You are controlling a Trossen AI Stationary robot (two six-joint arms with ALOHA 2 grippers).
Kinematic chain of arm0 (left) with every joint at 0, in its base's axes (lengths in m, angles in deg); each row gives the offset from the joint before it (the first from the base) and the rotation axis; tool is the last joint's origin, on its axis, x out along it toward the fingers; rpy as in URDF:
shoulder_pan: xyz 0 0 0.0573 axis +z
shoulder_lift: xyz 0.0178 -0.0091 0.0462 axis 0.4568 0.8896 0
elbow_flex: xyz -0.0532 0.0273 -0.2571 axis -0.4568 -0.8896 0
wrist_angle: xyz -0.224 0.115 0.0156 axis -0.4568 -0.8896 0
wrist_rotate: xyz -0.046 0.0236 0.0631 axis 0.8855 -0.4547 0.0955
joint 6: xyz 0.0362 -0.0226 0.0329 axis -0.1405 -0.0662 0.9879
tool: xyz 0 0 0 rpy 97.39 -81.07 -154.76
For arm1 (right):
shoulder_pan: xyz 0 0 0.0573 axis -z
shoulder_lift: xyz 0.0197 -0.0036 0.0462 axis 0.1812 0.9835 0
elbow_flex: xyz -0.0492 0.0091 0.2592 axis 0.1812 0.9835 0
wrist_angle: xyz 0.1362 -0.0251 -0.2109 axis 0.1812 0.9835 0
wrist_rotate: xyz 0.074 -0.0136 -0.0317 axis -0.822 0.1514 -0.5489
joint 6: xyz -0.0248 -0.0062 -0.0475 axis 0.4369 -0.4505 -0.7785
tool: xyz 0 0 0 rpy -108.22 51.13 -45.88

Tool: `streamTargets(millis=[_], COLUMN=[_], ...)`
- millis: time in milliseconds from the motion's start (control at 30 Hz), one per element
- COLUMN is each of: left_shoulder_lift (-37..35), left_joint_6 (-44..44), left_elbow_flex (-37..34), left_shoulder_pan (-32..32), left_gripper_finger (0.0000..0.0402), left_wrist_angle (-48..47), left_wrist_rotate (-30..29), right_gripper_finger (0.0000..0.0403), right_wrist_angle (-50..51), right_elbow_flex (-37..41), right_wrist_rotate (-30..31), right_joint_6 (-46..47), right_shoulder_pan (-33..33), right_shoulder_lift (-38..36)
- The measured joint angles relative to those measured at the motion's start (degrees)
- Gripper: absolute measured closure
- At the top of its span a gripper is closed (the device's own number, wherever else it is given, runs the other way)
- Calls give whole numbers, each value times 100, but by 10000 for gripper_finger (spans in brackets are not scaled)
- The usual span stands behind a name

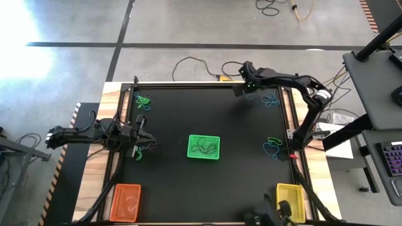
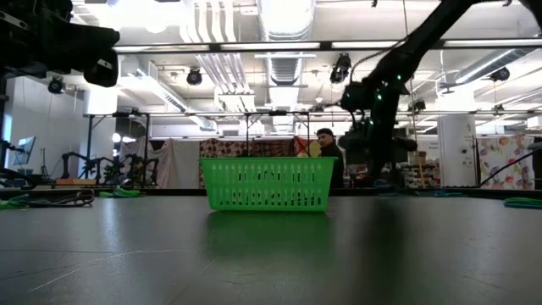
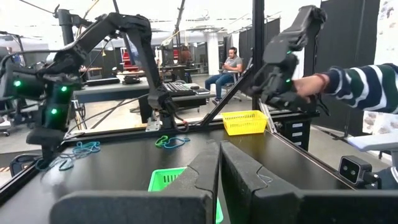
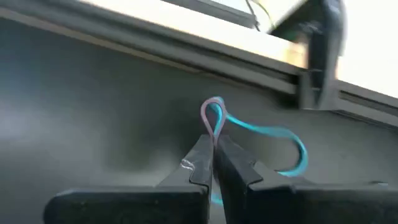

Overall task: Sort rubber bands into baskets
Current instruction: Put the violet rubber band into the green basket

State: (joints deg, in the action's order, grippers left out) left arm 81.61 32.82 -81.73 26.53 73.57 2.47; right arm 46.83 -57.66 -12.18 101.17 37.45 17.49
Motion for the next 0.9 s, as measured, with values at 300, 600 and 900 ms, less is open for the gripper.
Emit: streamTargets(millis=[300,600,900], left_shoulder_lift=[0,0,0], left_joint_6=[0,0,0], left_elbow_flex=[0,0,0], left_shoulder_pan=[-1,-2,-1], left_gripper_finger=[402,402,402], left_wrist_angle=[2,1,1], left_wrist_rotate=[0,1,0], right_gripper_finger=[393,394,394], right_wrist_angle=[-7,106,1409], right_elbow_flex=[0,0,35], right_wrist_rotate=[-3,49,-83], right_joint_6=[54,59,179], right_shoulder_pan=[-1067,-1695,-1699], right_shoulder_lift=[-498,-679,-626])
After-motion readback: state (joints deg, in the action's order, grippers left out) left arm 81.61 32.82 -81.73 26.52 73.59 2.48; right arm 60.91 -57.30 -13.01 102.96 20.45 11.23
